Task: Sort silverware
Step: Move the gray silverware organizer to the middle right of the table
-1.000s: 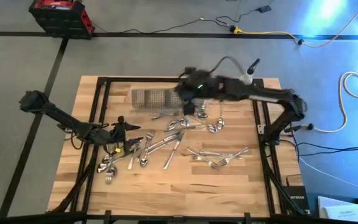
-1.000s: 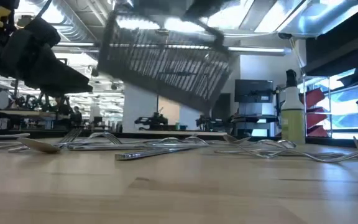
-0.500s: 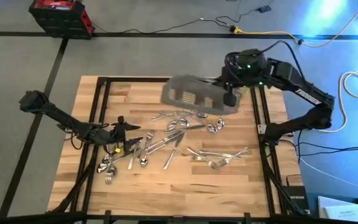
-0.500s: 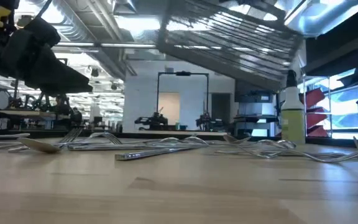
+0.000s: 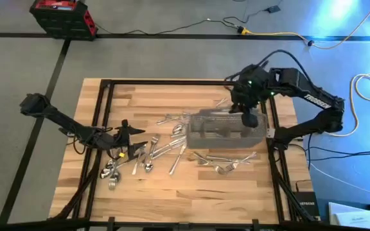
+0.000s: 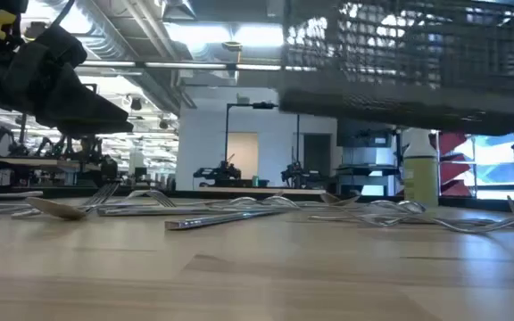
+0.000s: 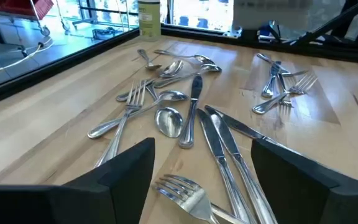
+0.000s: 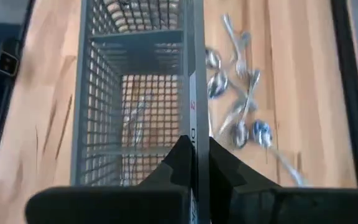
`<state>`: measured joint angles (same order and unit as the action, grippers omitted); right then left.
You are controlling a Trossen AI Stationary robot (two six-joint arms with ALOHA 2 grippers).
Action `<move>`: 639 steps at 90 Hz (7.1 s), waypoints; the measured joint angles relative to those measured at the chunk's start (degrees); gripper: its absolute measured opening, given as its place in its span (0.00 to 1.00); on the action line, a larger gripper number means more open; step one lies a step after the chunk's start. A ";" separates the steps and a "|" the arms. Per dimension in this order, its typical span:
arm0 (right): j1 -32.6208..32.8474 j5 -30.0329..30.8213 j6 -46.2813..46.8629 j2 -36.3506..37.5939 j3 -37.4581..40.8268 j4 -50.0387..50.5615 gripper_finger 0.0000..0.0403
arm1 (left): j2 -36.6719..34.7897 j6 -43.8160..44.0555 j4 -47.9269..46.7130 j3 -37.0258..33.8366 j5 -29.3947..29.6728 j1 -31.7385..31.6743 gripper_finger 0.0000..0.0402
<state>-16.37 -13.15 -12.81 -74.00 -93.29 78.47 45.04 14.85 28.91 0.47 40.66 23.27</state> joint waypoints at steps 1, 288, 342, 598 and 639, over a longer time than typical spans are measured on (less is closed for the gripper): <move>0.13 0.27 0.35 0.01 0.17 -0.01 0.00 | 0.00 0.01 0.00 0.00 0.00 0.00 0.63; -14.86 46.13 21.25 1.16 28.61 -12.99 0.01 | 0.00 0.85 -0.17 0.00 0.03 0.00 0.63; -3.87 38.16 26.07 1.14 29.06 -13.63 0.01 | 0.00 0.85 -0.20 -0.02 0.01 0.00 0.63; -2.02 25.32 20.02 5.71 27.84 -16.12 0.17 | -0.02 1.22 -0.39 -0.02 0.02 -0.02 0.63; -2.02 27.74 16.83 5.71 27.84 -18.81 0.45 | -0.01 1.22 -0.39 0.00 0.01 -0.01 0.63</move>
<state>-18.39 14.59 4.03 -68.29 -65.45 59.66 45.02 16.08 28.51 0.47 40.67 23.25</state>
